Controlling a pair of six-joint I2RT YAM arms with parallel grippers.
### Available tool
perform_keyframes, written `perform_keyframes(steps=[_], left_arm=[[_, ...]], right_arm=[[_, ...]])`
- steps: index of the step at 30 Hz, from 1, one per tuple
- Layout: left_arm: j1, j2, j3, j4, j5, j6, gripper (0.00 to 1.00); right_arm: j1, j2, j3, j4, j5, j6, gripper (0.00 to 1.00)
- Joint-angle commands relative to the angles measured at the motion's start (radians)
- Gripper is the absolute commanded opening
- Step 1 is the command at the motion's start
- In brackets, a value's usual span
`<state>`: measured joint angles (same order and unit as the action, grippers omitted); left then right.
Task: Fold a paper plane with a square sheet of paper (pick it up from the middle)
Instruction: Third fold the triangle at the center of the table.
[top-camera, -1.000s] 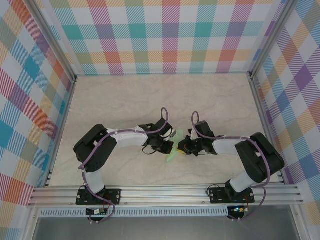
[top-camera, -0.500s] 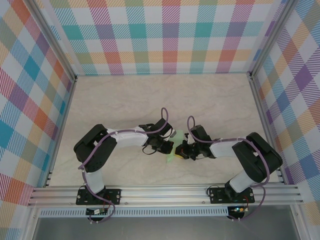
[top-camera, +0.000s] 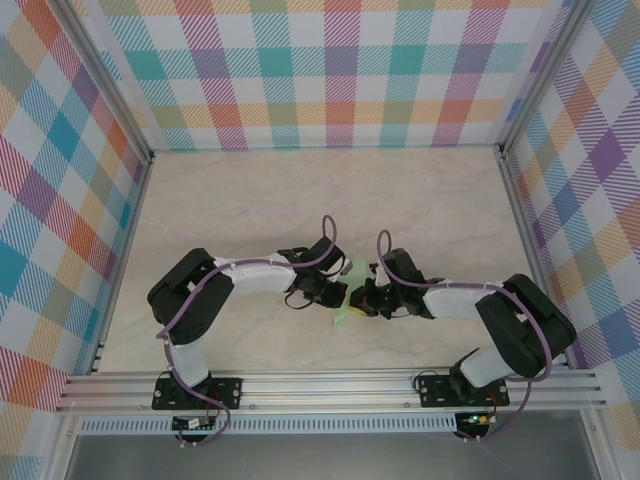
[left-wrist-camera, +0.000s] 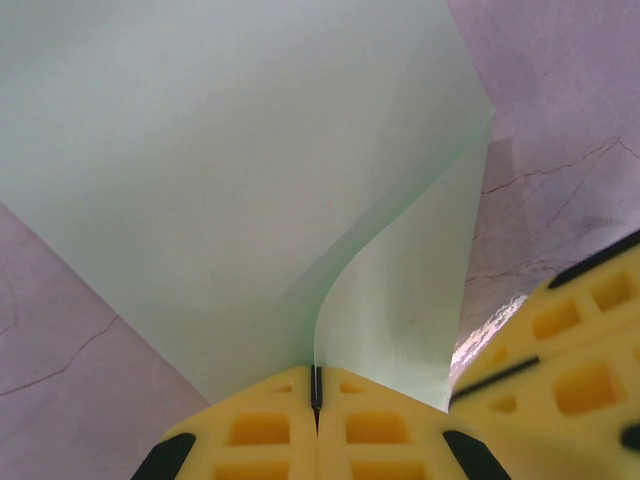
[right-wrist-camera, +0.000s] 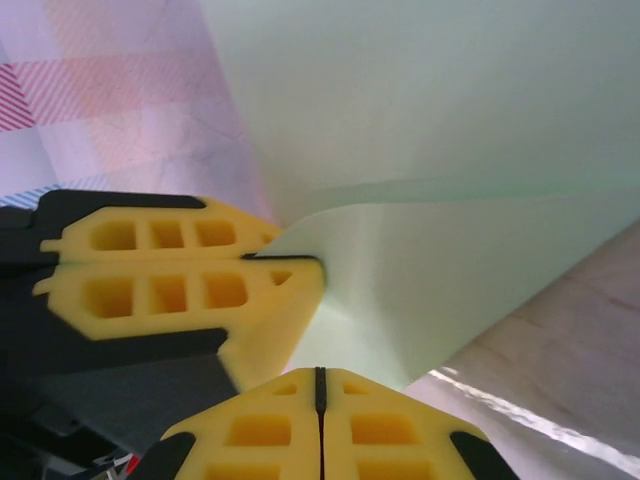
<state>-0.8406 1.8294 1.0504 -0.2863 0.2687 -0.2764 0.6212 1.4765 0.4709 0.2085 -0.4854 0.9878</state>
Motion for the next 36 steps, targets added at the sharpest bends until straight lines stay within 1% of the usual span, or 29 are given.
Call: perform_keyframes(steps=[1,6,12,18,24,30,36], left_arm=[[0.010,0.022,-0.014,-0.059,-0.003,-0.007,0.02],[0.011,0.023,-0.016,-0.054,-0.002,-0.008,0.02],[0.011,0.023,-0.019,-0.058,0.000,-0.010,0.02],[0.010,0.019,-0.025,-0.055,-0.005,-0.011,0.02],[0.010,0.021,-0.021,-0.056,-0.003,-0.010,0.02],[0.010,0.024,-0.019,-0.058,0.000,-0.009,0.02],[0.010,0.026,-0.016,-0.057,0.000,-0.010,0.02]], right_arm=[[0.029,0.000,-0.023,0.046,0.006,0.040,0.06],[0.066,0.051,-0.027,0.082,0.030,0.056,0.06],[0.072,0.109,-0.047,0.103,0.041,0.060,0.05],[0.077,0.047,-0.040,0.065,0.041,0.058,0.06],[0.108,-0.008,-0.041,0.075,0.061,0.080,0.07],[0.148,0.017,-0.043,0.119,0.087,0.103,0.07],[0.156,0.084,-0.055,0.144,0.108,0.100,0.06]])
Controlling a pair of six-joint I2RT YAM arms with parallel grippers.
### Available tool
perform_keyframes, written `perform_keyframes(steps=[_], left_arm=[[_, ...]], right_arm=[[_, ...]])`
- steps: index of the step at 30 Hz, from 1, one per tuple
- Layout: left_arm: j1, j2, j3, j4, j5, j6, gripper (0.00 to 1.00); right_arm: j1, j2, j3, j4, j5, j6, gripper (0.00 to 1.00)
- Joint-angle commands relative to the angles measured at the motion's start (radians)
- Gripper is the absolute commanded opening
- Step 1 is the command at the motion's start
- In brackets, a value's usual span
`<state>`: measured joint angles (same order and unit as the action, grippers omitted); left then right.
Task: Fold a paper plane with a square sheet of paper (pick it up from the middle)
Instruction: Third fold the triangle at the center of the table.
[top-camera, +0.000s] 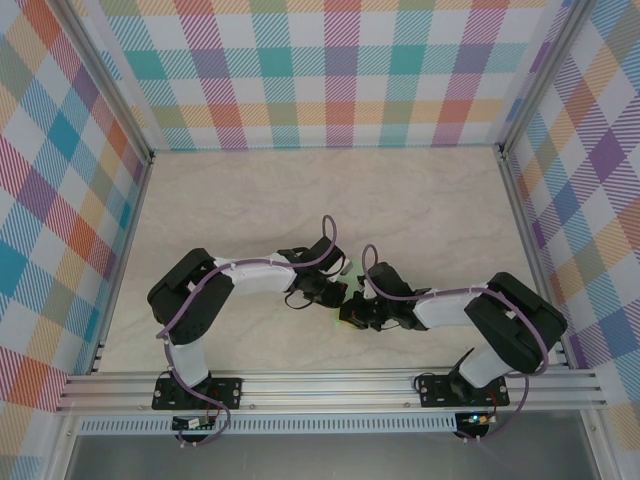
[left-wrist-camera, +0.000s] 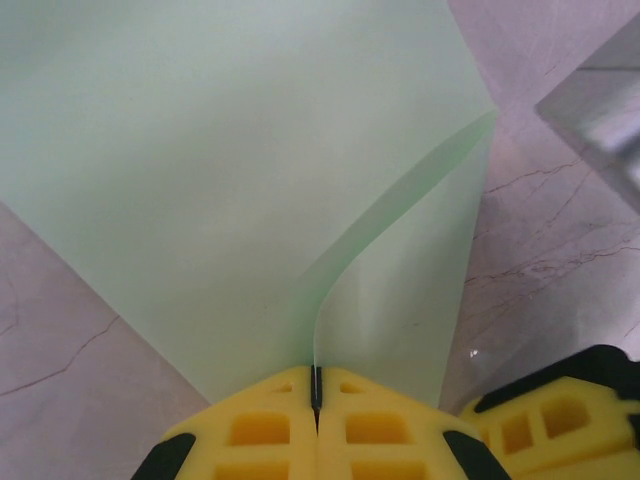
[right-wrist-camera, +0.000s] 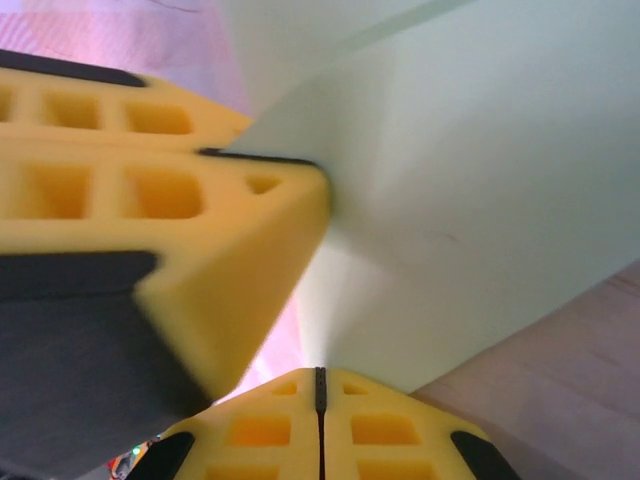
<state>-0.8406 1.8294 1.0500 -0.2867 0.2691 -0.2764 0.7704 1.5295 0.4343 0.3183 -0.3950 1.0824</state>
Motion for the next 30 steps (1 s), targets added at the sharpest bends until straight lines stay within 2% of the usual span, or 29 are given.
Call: perform_keyframes(steps=[1,13,23,30], left_arm=[[0.011,0.027,-0.016,-0.059,0.001,-0.010,0.02],[0.010,0.030,-0.015,-0.063,0.001,-0.006,0.02],[0.010,0.033,-0.008,-0.071,0.005,-0.005,0.02],[0.011,0.033,-0.004,-0.076,0.001,-0.004,0.02]], right_arm=[[0.009,0.038,-0.019,0.033,0.018,0.005,0.05],[0.044,-0.090,-0.035,0.006,0.049,0.028,0.07],[0.070,0.011,-0.033,0.088,0.050,0.049,0.07],[0.072,0.011,-0.023,0.025,0.058,0.033,0.05]])
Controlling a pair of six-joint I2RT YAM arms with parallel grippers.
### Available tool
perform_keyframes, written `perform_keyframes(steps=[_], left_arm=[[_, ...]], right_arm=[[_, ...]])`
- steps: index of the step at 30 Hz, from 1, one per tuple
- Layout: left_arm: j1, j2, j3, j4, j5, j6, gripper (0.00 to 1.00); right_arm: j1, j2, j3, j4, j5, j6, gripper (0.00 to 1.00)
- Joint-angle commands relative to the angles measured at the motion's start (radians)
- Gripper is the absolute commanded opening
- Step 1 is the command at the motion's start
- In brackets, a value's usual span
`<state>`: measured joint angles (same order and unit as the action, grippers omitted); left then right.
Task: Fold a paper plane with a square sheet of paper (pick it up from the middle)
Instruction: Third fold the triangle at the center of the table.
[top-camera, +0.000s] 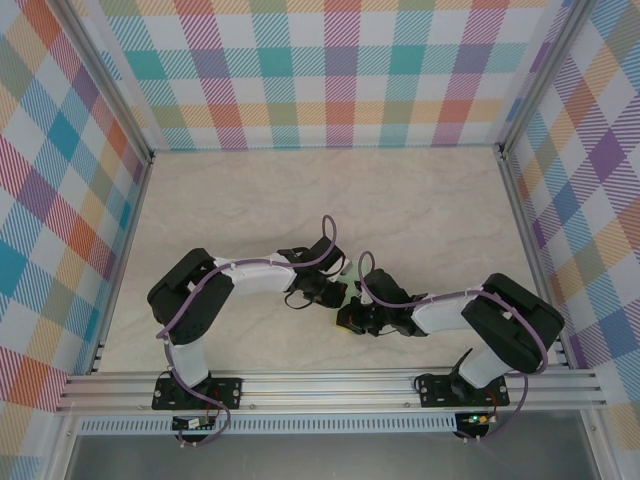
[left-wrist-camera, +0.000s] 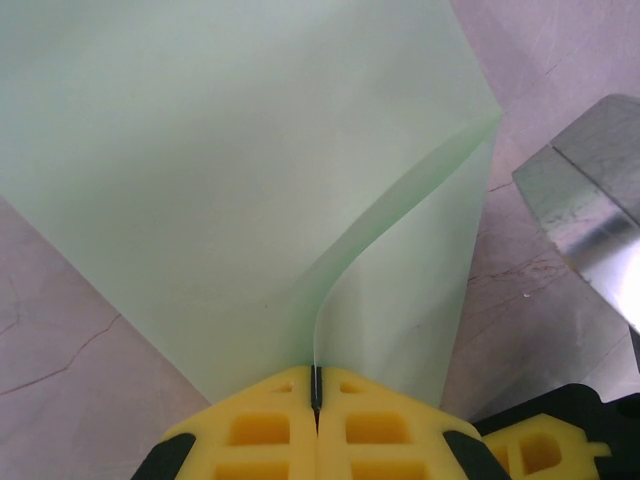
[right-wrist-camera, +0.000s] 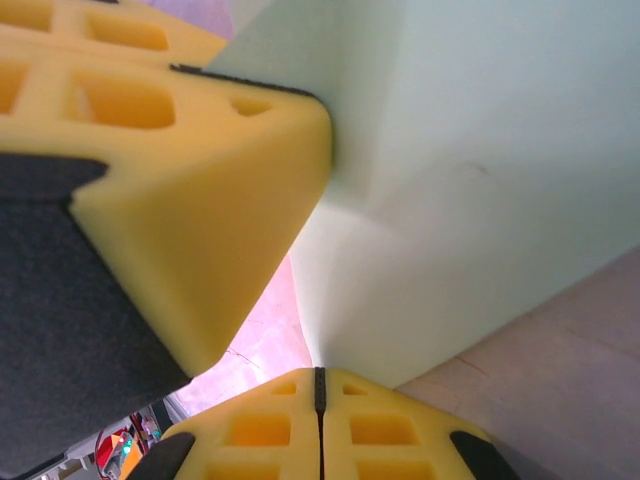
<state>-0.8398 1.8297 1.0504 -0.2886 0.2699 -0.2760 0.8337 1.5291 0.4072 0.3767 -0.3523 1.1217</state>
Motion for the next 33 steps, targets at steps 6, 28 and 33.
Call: perform_keyframes(steps=[6,28,33], left_arm=[[0.009,0.031,-0.006,-0.074,0.000,-0.004,0.02],[0.010,0.027,-0.008,-0.079,-0.005,-0.005,0.02],[0.009,0.034,-0.004,-0.075,0.001,-0.007,0.02]], right_arm=[[0.016,-0.062,0.011,-0.034,0.018,0.000,0.06],[-0.028,-0.205,0.019,-0.219,0.102,-0.058,0.10],[-0.126,-0.239,0.010,-0.233,0.058,-0.091,0.11]])
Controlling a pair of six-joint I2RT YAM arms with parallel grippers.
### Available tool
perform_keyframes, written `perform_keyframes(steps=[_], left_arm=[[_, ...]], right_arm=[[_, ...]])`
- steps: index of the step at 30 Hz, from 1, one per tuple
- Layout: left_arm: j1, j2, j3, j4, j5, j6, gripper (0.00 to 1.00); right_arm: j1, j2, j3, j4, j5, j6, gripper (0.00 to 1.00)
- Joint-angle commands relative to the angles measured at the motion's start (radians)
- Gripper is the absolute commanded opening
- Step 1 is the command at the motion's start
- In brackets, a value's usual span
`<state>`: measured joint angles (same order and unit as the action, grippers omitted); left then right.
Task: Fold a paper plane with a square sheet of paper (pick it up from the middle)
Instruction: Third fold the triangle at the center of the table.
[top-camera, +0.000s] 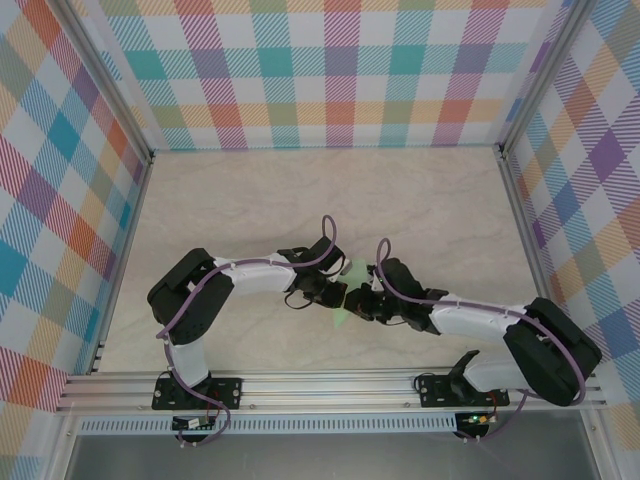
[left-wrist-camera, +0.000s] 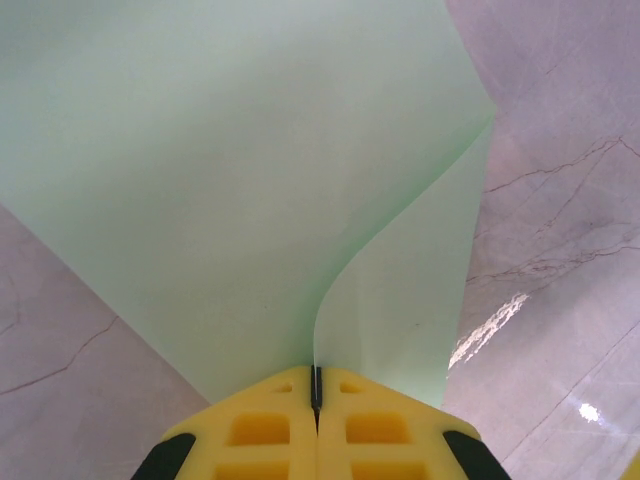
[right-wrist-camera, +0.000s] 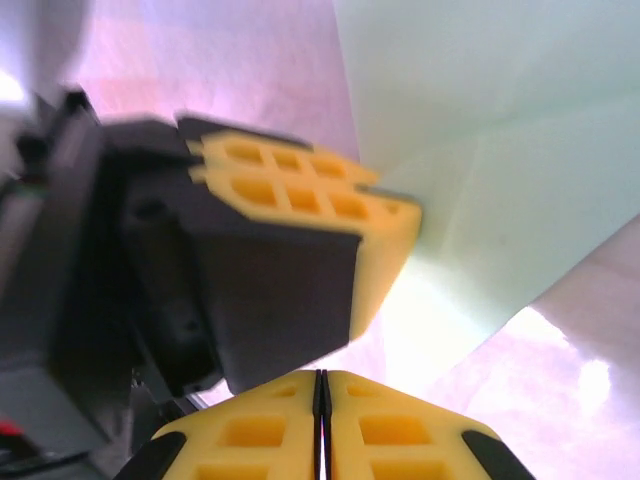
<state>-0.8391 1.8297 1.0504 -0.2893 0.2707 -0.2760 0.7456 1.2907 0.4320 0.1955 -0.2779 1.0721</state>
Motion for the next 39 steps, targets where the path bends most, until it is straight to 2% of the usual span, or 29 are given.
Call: perform_keyframes(steps=[1,9,13,21,27,32,36,39], left_arm=[[0.008,0.035,-0.003,-0.074,0.001,-0.007,0.02],[0.009,0.034,0.002,-0.082,-0.004,-0.005,0.02],[0.009,0.039,0.007,-0.083,-0.001,-0.005,0.02],[0.008,0.039,0.016,-0.087,-0.004,-0.004,0.03],[0.009,-0.005,0.022,-0.097,-0.035,-0.020,0.08],[0.009,-0.077,0.026,-0.121,-0.161,-0.096,0.23],[0.008,-0.151,-0.008,-0.128,-0.316,-0.248,0.25],[0.005,-0.214,-0.056,-0.093,-0.337,-0.331,0.22]], right_arm=[[-0.055,0.007,-0.014,-0.043,-0.029,-0.045,0.11],[-0.144,0.112,0.031,0.028,-0.118,-0.070,0.10],[-0.155,0.177,0.079,0.039,-0.152,-0.084,0.09],[-0.176,0.295,0.138,-0.020,-0.153,-0.152,0.06],[-0.180,0.350,0.140,-0.055,-0.146,-0.187,0.04],[-0.181,0.347,0.142,-0.072,-0.139,-0.189,0.05],[-0.181,0.345,0.142,-0.072,-0.138,-0.177,0.05],[-0.181,0.341,0.139,-0.072,-0.133,-0.168,0.05]])
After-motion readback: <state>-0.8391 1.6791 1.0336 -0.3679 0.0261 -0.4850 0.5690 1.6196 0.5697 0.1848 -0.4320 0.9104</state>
